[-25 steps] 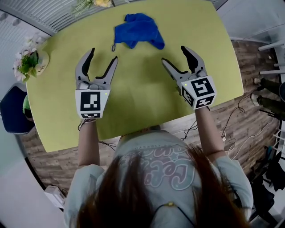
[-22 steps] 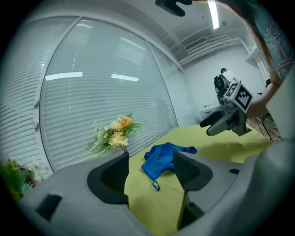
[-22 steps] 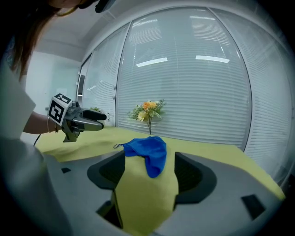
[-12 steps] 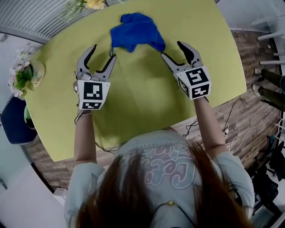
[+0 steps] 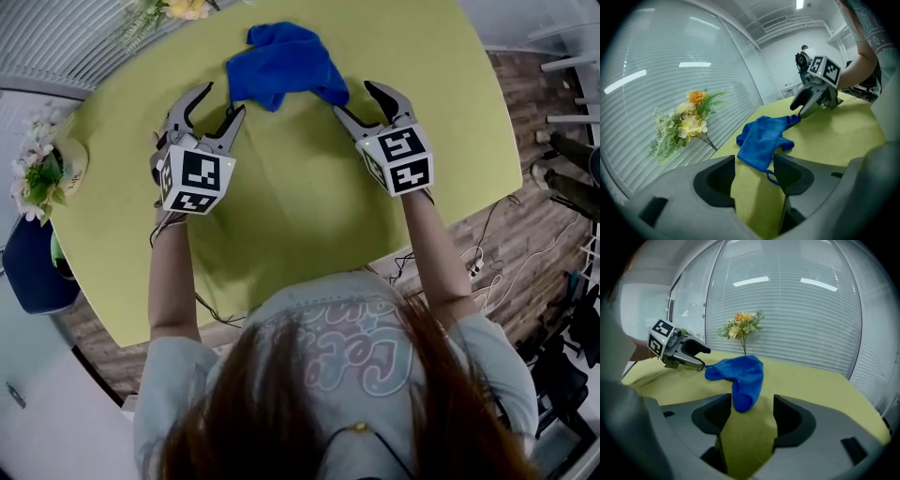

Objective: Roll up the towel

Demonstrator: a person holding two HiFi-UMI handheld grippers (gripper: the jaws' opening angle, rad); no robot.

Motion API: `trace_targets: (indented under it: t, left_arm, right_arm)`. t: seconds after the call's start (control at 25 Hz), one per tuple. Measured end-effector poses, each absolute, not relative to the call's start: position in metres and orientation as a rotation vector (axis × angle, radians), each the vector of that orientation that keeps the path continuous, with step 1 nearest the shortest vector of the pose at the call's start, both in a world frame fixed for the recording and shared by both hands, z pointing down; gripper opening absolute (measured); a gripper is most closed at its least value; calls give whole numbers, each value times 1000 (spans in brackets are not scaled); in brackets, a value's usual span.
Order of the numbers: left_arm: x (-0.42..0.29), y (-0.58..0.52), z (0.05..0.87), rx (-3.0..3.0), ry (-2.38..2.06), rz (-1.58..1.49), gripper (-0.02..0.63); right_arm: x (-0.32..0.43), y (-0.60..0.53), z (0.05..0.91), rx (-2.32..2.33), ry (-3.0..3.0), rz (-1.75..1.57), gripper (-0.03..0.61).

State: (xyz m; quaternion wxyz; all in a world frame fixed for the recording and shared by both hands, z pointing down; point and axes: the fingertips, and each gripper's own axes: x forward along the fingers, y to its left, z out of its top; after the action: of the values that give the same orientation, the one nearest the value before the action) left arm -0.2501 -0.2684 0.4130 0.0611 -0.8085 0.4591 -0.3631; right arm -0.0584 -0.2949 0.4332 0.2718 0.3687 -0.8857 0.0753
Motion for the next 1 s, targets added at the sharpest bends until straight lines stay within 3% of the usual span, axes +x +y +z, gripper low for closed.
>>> trace_targets:
  t: [0.12, 0.48, 0.68, 1.0]
  left_arm:
    - [-248, -273, 420, -2443, 1343, -1144, 212]
    - [-241, -283, 436, -2390, 1152, -1284, 192]
    - [-236, -284, 445, -2356, 1062, -1347, 36]
    - [-234, -286, 448, -2358, 1015, -1359, 14]
  right_arm:
    - [-58, -298, 437, 999, -2366, 229, 264]
    - [-66, -295, 446, 904, -2308, 184, 228]
    - [-72, -290, 447, 806, -2324, 143, 171]
    - [-77, -285, 448, 728, -2325, 120, 112]
